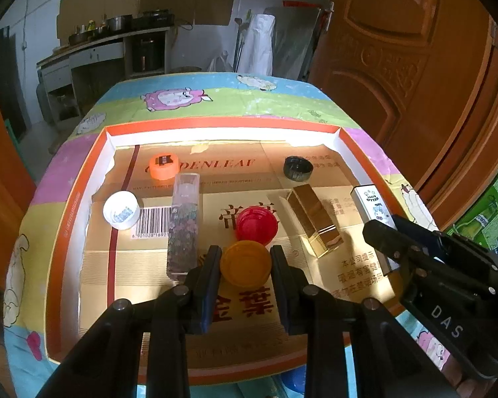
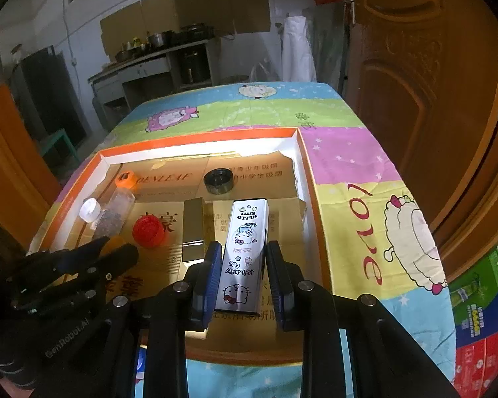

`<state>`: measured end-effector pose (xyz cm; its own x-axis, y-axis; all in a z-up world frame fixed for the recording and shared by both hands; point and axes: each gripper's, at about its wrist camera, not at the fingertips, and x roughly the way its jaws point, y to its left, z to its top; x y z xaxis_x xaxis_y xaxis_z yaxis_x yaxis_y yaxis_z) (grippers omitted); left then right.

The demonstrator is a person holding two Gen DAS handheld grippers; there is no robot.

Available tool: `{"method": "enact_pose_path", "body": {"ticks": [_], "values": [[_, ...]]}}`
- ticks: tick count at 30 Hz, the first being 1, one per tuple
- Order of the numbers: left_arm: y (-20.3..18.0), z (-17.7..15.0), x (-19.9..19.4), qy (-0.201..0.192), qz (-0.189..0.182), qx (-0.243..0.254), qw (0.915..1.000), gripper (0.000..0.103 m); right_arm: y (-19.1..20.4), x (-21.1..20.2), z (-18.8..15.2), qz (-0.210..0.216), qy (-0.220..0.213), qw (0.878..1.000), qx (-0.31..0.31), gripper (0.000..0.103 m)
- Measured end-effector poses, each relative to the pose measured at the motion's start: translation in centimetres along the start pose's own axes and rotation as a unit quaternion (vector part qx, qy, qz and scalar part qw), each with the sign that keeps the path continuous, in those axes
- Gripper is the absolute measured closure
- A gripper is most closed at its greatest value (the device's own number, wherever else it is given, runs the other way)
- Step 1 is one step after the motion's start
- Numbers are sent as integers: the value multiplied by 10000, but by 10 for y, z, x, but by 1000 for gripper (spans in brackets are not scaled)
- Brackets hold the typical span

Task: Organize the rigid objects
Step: 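Carry the orange cap with the left tool while the right tool carries the Hello Kitty box over the box, then open the left tool to drop the orange cap while the right tool releases the Hello Kitty box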

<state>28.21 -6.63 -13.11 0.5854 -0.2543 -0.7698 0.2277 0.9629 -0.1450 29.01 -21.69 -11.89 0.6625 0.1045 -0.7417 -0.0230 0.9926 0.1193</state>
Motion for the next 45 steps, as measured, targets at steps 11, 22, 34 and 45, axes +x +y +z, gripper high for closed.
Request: {"method": "enact_pose_path", "body": {"ticks": [11, 22, 34, 45], "values": [[-1, -3, 8, 71, 36, 55, 10000, 73, -1, 15, -3, 2, 120, 9999, 2, 75], [-4, -4, 11, -10, 128, 166, 9998, 73, 0, 26, -4, -39, 220, 9997, -63, 75], [0, -3, 10, -55, 23, 94, 9999, 70, 5, 27, -5, -156, 136, 9995, -254, 74], [0, -3, 7, -101, 57, 41, 9999, 60, 6, 19, -4, -122, 48, 9996, -245, 74]]}}
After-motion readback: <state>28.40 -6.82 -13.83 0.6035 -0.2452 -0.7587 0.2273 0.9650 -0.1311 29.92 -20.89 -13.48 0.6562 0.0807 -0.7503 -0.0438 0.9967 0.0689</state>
